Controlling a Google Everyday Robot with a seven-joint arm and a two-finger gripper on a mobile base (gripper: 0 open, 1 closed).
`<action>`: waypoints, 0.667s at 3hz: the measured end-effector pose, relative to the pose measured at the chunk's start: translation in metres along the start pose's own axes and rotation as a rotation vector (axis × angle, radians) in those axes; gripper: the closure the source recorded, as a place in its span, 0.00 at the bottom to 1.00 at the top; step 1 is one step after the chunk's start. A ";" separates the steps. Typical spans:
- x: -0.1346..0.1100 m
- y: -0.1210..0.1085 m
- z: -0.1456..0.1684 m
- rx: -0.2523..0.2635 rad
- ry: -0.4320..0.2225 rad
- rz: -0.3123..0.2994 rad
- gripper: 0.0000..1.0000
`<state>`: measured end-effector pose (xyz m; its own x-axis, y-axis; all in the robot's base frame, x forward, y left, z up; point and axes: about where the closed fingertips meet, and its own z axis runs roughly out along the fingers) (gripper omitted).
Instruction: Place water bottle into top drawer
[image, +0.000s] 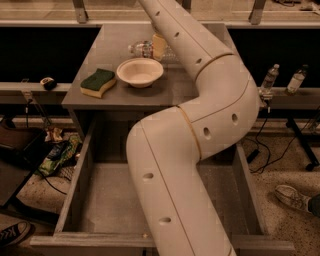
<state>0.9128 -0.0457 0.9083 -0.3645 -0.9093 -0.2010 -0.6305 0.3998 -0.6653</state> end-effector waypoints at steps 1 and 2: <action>-0.008 0.007 0.008 -0.033 -0.070 -0.020 0.00; -0.020 0.018 0.024 -0.054 -0.125 -0.072 0.00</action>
Offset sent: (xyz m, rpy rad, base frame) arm 0.0267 0.0359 -0.0328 0.0588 -0.0014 0.2471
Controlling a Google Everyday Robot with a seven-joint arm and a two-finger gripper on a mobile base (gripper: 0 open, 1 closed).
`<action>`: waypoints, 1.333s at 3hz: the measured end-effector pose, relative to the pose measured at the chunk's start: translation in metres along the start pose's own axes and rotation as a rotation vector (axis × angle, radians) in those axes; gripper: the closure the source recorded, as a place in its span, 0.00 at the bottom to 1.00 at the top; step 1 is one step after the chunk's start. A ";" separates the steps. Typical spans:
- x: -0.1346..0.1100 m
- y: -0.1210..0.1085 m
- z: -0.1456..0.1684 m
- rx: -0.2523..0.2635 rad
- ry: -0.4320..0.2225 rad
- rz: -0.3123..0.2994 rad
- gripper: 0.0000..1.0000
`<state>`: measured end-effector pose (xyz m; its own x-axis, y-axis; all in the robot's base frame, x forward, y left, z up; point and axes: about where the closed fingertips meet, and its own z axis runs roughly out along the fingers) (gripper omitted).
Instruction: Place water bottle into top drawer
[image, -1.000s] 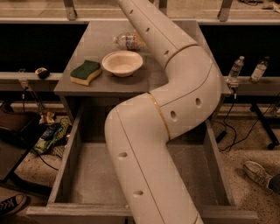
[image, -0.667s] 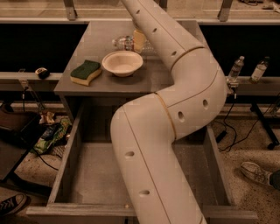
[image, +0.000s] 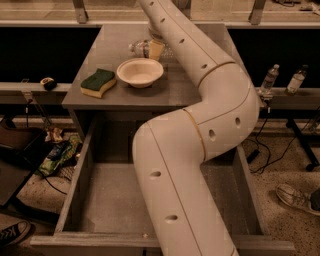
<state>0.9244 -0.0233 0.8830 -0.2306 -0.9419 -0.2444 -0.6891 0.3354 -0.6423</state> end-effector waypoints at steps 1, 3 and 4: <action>-0.005 0.004 0.005 -0.008 0.000 -0.028 0.27; -0.005 0.004 0.005 -0.008 0.000 -0.028 0.73; -0.005 0.004 0.005 -0.008 0.000 -0.028 0.96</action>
Offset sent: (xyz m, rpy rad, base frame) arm 0.0023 0.0057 -0.0058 -0.0184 0.0074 0.0221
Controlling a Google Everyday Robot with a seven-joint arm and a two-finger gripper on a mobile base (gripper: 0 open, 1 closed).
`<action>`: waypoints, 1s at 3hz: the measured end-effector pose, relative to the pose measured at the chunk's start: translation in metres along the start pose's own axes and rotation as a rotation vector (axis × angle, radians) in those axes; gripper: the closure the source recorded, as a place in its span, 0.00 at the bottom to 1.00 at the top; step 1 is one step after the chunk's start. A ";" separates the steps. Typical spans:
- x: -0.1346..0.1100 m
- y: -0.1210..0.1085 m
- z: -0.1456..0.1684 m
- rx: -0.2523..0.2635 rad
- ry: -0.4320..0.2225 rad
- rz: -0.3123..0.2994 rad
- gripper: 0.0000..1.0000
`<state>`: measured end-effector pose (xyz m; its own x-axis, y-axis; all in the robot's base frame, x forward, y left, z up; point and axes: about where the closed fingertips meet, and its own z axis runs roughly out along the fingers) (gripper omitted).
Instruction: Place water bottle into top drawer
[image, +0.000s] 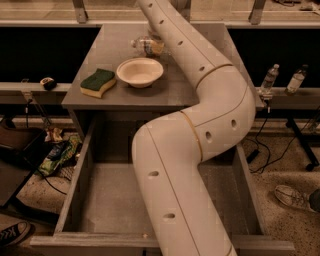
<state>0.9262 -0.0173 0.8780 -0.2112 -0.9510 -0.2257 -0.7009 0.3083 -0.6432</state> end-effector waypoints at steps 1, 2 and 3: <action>0.000 0.000 0.000 0.000 0.000 0.000 1.00; 0.005 0.000 0.000 -0.009 -0.017 0.021 1.00; 0.038 -0.005 -0.012 -0.038 -0.063 0.072 1.00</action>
Offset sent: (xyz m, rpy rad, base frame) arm -0.0102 -0.0127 0.0034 0.0724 -0.0030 -0.0069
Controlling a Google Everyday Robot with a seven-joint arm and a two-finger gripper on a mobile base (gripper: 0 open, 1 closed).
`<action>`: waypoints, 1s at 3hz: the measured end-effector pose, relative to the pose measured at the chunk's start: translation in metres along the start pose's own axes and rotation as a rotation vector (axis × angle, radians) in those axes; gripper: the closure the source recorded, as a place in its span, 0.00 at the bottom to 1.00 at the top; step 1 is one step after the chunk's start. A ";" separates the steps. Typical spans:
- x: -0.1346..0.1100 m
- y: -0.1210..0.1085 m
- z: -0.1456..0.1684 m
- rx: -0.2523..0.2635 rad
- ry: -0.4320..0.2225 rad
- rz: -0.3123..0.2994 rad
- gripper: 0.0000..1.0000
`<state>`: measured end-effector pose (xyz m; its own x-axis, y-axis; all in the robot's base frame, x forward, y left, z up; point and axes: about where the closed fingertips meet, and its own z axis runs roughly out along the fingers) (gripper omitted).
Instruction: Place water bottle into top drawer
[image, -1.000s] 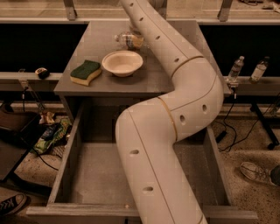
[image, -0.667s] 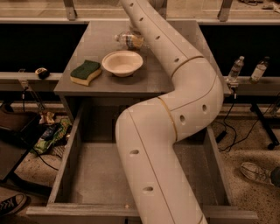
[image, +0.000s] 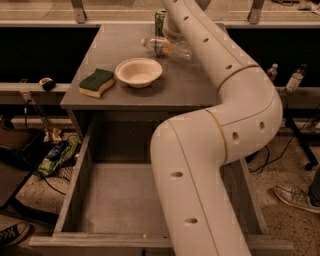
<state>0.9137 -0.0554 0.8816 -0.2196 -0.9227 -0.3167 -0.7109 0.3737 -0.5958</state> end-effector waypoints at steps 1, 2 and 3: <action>0.052 0.009 -0.034 -0.085 -0.047 0.015 1.00; 0.102 0.020 -0.098 -0.125 -0.119 -0.007 1.00; 0.151 0.032 -0.177 -0.105 -0.167 0.012 1.00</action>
Offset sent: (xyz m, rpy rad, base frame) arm -0.2604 -0.1609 -0.0252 0.1412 0.2207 0.2157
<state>0.7395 -0.1992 0.9457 -0.1210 -0.8865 -0.4467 -0.7763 0.3649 -0.5140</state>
